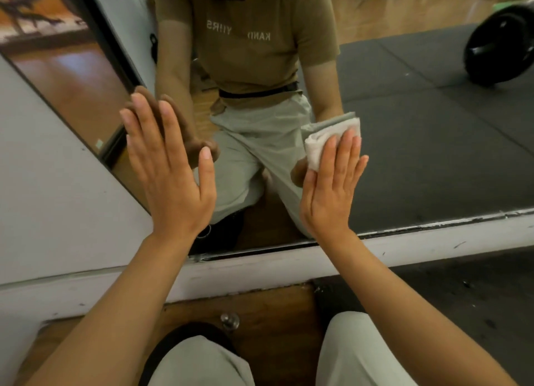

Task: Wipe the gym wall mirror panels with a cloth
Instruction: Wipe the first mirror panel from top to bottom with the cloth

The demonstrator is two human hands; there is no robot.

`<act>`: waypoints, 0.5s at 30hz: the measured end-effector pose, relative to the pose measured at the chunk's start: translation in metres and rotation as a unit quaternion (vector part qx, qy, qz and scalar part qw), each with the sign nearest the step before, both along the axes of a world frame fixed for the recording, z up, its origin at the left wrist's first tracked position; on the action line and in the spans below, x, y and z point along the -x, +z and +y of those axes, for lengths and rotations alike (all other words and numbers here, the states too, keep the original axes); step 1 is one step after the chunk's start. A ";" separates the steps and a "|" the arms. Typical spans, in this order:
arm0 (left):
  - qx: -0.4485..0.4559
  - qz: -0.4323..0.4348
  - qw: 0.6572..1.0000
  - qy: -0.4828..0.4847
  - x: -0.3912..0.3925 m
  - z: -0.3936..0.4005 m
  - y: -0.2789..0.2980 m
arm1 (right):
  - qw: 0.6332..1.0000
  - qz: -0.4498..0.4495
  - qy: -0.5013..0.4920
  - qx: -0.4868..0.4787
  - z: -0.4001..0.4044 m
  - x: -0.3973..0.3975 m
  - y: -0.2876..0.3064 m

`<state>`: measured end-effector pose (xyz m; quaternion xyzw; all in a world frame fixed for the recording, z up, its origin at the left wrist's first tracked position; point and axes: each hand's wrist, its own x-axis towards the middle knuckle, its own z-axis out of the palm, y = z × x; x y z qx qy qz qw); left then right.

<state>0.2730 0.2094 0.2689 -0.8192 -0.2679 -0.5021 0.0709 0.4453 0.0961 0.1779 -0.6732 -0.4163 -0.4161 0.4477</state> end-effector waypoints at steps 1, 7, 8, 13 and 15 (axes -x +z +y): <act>0.000 0.001 1.000 -0.002 0.002 0.001 0.000 | 1.000 -0.001 0.007 0.007 0.002 0.005 -0.016; -0.010 0.019 1.000 0.006 0.006 0.003 0.000 | 0.919 -0.203 0.073 0.330 -0.026 0.009 -0.162; -0.012 0.026 1.000 0.011 0.008 0.002 0.000 | 0.908 -0.212 0.074 0.353 -0.028 0.009 -0.166; -0.044 0.063 0.997 0.019 0.020 0.009 0.001 | 0.941 -0.189 0.070 0.271 -0.013 0.017 -0.108; -0.054 0.077 0.995 0.022 0.022 0.011 0.002 | 0.975 -0.139 0.055 0.165 0.004 0.021 -0.056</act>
